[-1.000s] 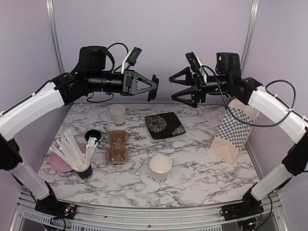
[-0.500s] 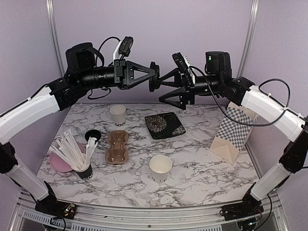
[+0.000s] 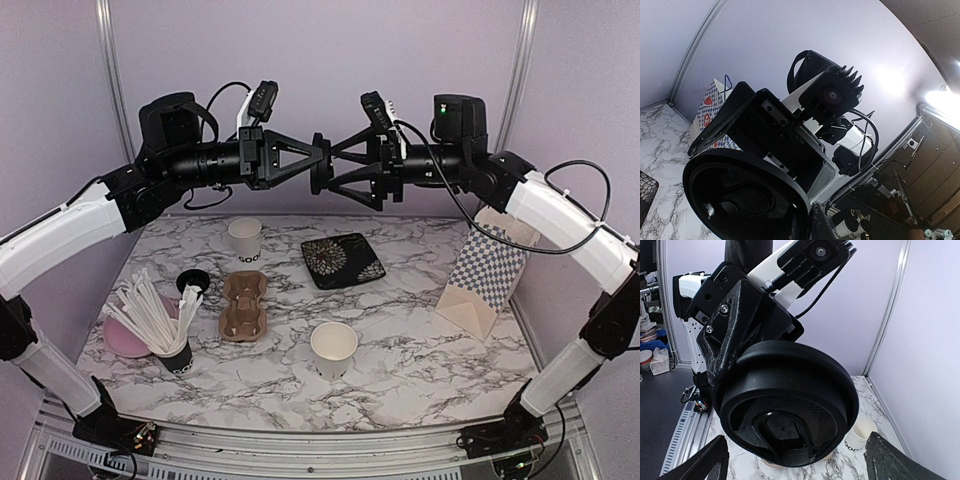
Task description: Pack the takeout coffee
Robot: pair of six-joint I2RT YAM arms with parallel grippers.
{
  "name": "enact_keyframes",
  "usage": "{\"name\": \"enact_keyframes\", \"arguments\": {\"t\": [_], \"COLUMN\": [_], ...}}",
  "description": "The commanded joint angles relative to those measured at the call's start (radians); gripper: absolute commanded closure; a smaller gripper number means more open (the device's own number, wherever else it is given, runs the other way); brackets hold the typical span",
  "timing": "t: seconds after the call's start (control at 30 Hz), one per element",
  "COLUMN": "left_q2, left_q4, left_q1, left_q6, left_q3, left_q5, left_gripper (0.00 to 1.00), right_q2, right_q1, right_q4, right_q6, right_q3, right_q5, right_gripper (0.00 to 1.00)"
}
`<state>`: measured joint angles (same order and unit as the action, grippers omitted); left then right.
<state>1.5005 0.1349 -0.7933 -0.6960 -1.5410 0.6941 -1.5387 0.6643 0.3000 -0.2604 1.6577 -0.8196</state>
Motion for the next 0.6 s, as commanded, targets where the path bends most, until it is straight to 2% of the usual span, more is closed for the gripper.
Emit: {"name": "enact_keyframes", "arguments": {"t": [0.0, 0.57], "left_q2": [-0.018, -0.006], "left_q4": [0.024, 0.024], "left_q1": [0.001, 0.001], "left_q6": [0.002, -0.005], "left_q3": [-0.003, -0.002], "left_q5": [-0.018, -0.031], "left_gripper": [0.95, 0.95], "right_q2": [0.012, -0.026], "right_q1": [0.017, 0.043], "right_q4": [0.019, -0.003], "right_q6": [-0.002, 0.042], "right_q3": [0.038, 0.060], "right_q5": [0.037, -0.016], "right_gripper": [0.10, 0.16]}}
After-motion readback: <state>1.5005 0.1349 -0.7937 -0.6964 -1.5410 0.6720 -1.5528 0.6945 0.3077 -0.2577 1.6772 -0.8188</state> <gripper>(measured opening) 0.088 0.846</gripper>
